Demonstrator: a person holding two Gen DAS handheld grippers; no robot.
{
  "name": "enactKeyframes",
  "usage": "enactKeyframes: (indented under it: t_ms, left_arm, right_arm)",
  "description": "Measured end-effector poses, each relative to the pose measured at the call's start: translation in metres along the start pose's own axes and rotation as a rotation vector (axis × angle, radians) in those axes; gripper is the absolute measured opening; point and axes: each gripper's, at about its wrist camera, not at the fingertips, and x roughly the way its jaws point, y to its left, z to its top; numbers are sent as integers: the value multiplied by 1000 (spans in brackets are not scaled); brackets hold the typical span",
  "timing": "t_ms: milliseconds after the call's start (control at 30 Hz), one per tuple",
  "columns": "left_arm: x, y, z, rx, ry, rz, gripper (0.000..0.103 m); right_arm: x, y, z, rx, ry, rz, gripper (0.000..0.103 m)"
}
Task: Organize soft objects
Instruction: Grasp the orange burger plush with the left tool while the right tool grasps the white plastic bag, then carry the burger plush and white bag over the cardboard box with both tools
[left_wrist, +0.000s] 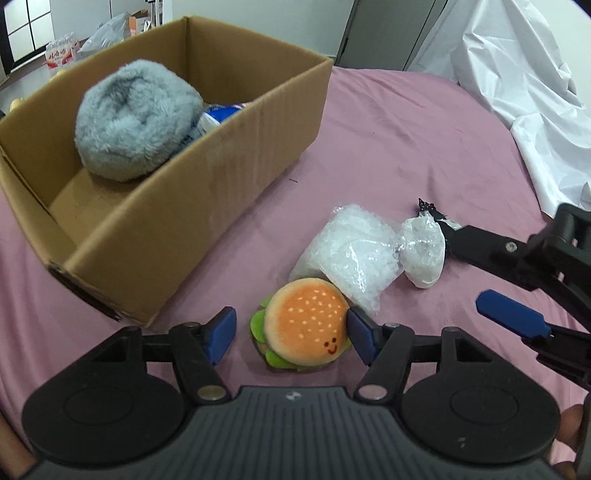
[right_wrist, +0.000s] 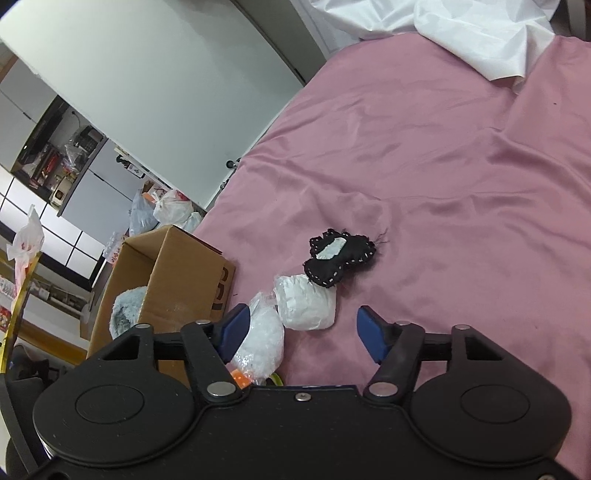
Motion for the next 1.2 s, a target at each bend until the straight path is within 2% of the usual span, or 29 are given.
enactKeyframes:
  t_ms: [33, 133, 300, 500, 700, 1200]
  left_arm:
    - [1, 0, 0, -6, 3, -14, 51]
    - [0, -1, 1, -23, 2, -32, 41]
    - [-4, 0, 1, -42, 0, -45, 34]
    - [-5, 5, 4, -69, 2, -41, 33]
    - [-7, 8, 5, -91, 12, -35, 32]
    - [-29, 14, 6, -81, -11, -39, 31]
  right_arm:
    - [2, 0, 0, -1, -1, 2, 60]
    - [9, -3, 1, 3, 5, -1, 57]
    - [17, -4, 2, 9, 9, -1, 55]
    - [23, -2, 2, 7, 0, -12, 55]
    - [38, -1, 5, -2, 21, -24, 44]
    - [-2, 10, -2, -26, 6, -69, 42]
